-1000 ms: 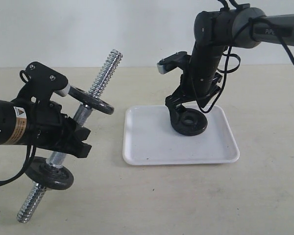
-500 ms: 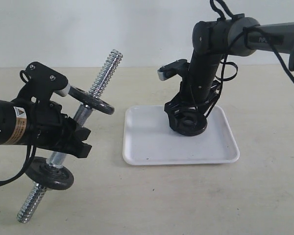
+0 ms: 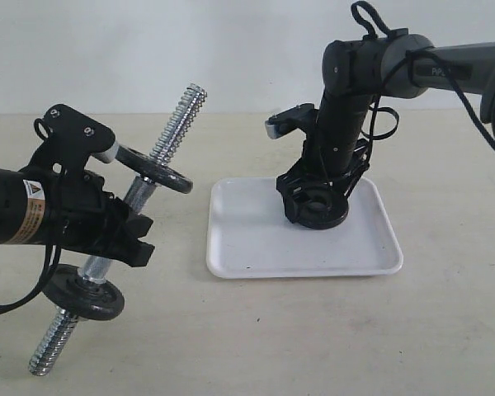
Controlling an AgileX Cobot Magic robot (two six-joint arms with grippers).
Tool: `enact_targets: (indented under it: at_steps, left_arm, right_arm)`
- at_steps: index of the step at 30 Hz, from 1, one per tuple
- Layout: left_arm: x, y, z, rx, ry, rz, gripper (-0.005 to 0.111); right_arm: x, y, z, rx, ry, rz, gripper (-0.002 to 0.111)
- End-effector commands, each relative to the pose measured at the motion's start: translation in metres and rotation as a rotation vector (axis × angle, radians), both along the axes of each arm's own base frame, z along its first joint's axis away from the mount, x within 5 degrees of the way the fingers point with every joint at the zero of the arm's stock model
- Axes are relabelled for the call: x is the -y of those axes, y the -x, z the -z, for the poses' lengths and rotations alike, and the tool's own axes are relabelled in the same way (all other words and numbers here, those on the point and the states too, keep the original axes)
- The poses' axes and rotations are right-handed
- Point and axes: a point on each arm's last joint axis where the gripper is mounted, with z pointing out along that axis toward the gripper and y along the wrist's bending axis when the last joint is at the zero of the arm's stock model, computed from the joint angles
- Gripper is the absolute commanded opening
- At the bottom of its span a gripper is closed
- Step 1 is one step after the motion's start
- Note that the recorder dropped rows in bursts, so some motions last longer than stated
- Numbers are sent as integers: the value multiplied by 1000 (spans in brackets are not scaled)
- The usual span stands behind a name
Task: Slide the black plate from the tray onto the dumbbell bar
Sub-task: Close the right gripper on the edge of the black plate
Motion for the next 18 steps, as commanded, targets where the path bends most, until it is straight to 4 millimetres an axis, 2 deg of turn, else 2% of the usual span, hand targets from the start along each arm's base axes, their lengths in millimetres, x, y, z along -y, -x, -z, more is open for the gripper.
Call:
enact_targets:
  at_steps: [1,4,7,11,12,18]
  left_arm:
    - [0,-3,-27,89,42,-19,4]
    - [0,-3,-27,89,42,-19,4]
    - [0,-3,-27,89,42,-19,4]
    - [0,-3,-27,89,42,-19,4]
    - [0,-3,-27,89,42,-19,4]
    - [0,-3,-27,90,41,-21,4]
  right_arm:
    - [3,3,12,-57,25,10,84]
    - [3,4,12,-66,28,9,69]
    - [4,5,12,-80,32,8,46]
    - [4,7,12,-98,39,6,5]
    - [4,8,12,-102,40,7,0]
    - [5,8,12,-107,43,-23,0]
